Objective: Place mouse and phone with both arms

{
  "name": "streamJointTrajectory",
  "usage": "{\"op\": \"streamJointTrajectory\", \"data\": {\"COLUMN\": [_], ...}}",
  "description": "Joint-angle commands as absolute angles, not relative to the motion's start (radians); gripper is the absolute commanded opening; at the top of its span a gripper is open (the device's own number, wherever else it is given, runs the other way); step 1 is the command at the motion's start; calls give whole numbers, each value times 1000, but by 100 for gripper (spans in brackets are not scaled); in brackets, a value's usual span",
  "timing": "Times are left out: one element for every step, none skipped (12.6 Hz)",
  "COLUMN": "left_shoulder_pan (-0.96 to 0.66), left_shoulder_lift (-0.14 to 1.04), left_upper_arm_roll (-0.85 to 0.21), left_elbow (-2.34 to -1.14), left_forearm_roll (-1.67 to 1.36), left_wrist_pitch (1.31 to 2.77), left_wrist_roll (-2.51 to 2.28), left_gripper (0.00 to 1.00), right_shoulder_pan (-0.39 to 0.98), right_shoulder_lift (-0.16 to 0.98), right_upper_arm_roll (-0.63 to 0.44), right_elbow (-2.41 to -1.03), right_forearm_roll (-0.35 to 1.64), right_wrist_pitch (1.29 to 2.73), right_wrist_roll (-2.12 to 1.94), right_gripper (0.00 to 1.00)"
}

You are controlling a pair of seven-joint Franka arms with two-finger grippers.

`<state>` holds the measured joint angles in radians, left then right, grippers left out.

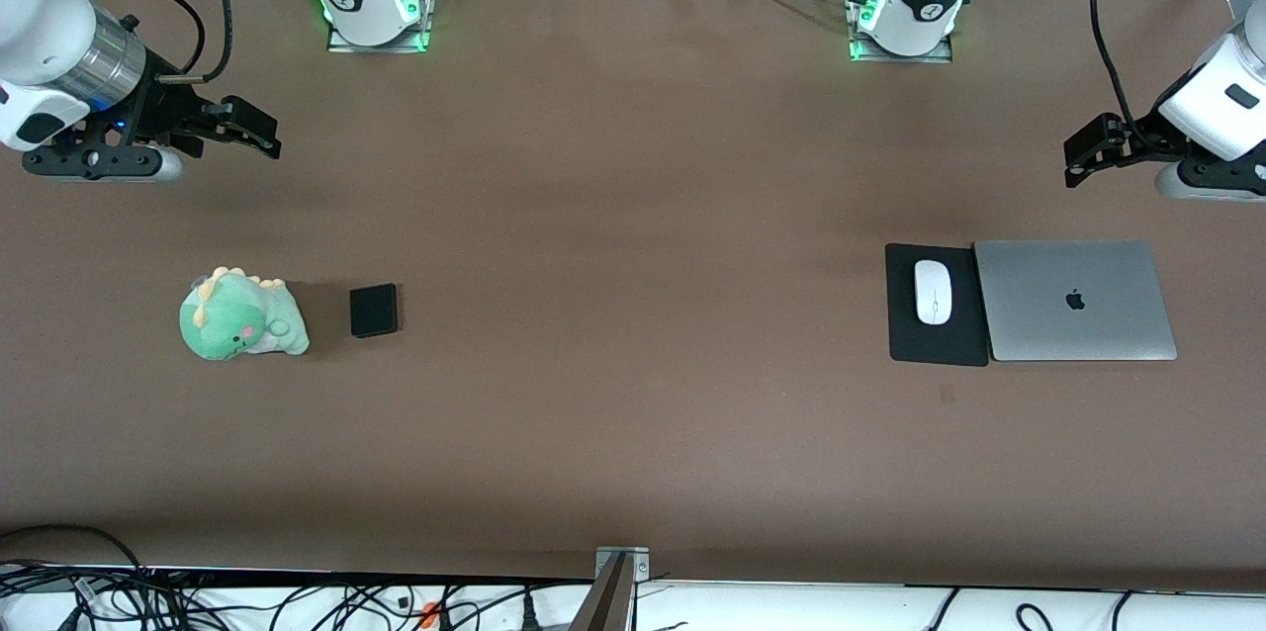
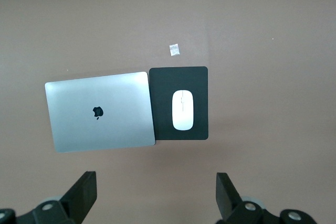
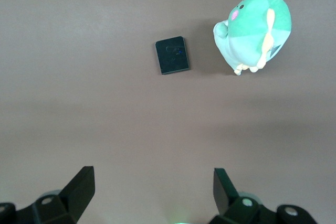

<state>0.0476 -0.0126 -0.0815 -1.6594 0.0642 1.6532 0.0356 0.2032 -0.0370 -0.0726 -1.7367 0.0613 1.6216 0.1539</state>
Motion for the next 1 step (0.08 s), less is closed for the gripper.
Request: {"op": "streamJointTrajectory", "data": {"left_shoulder_pan": [52], "left_shoulder_lift": [-17], "left_upper_arm_roll": [-80], "left_elbow": [-1646], "left_forearm_roll": [46], "left_wrist_pitch": [1635], "left_wrist_roll": [54], "left_gripper": [100], "right_shoulder_pan": [189], "right_shoulder_lift": [-20], "right_upper_arm_roll": [-55], "right_elbow": [-1681], "right_forearm_roll": [57], "right_wrist_pitch": [1598], "right_wrist_roll": [140], "right_gripper": [100]}}
